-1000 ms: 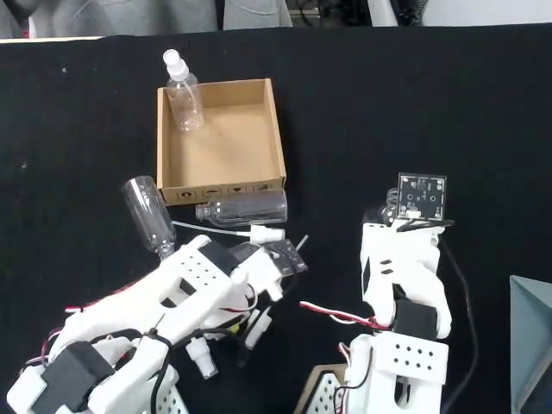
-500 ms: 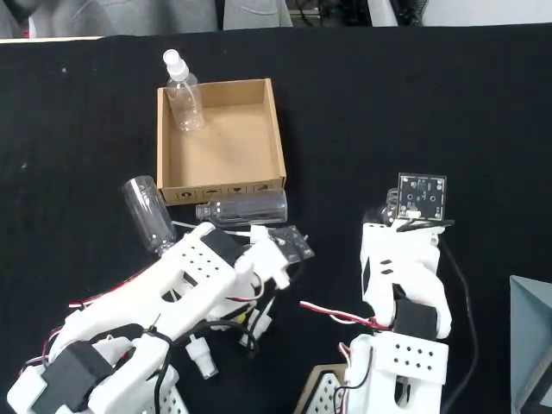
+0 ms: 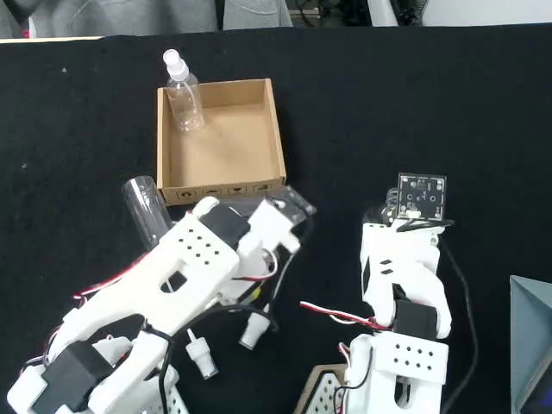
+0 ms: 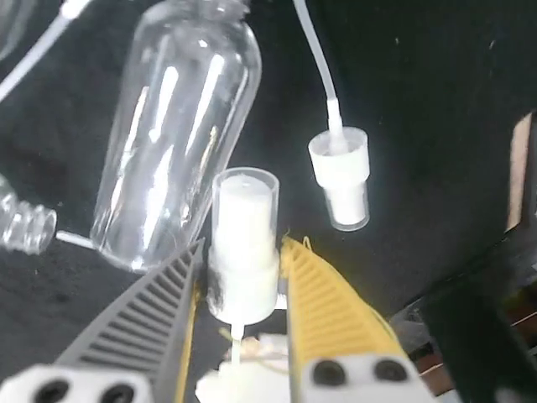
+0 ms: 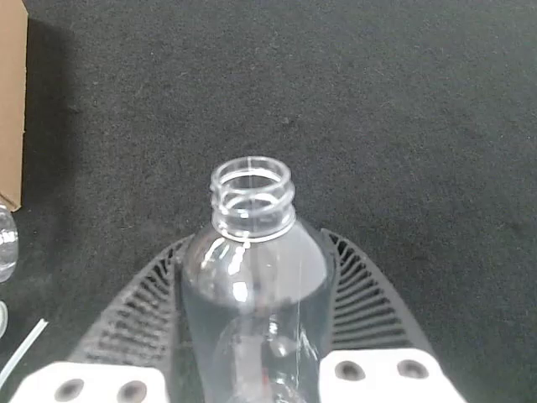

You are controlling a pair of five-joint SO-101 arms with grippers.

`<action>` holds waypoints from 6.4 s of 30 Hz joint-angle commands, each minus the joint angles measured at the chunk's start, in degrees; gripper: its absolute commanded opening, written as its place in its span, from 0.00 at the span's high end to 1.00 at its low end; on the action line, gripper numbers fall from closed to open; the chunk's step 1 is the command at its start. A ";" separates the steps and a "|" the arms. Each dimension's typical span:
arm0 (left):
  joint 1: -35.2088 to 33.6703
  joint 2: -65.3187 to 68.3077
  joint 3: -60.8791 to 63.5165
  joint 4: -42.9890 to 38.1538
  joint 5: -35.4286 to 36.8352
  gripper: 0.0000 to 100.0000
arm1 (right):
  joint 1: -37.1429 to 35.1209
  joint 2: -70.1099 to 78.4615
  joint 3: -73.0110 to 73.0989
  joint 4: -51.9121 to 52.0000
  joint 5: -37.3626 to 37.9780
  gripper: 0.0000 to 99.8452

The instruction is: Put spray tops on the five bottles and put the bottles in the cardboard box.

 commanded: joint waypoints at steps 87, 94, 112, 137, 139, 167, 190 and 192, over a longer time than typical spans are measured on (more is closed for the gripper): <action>-37.14 -72.70 26.33 -37.80 59.25 0.97 | -30.86 -1.80 0.22 6.33 7.21 0.91; -36.97 -72.97 27.38 -37.98 63.12 0.97 | -34.99 -1.80 0.22 5.98 7.21 0.91; -31.08 -73.23 36.00 -50.81 63.74 0.97 | -39.47 -1.80 0.92 5.27 14.42 0.91; -24.04 -73.14 41.98 -56.70 63.74 0.97 | -39.56 -1.80 3.56 0.18 14.95 0.90; -24.31 -73.14 44.00 -60.04 63.74 0.97 | -39.56 -1.80 3.56 0.18 14.95 0.90; -24.75 -73.32 37.23 -52.57 63.65 0.97 | -39.30 -1.80 3.91 0.18 14.77 0.91; -22.73 -73.23 37.05 -52.40 63.65 0.97 | -39.47 -1.80 3.91 0.26 14.51 0.91; -22.73 -73.23 37.32 -52.48 63.65 0.97 | -39.56 -1.80 3.91 0.26 14.51 0.90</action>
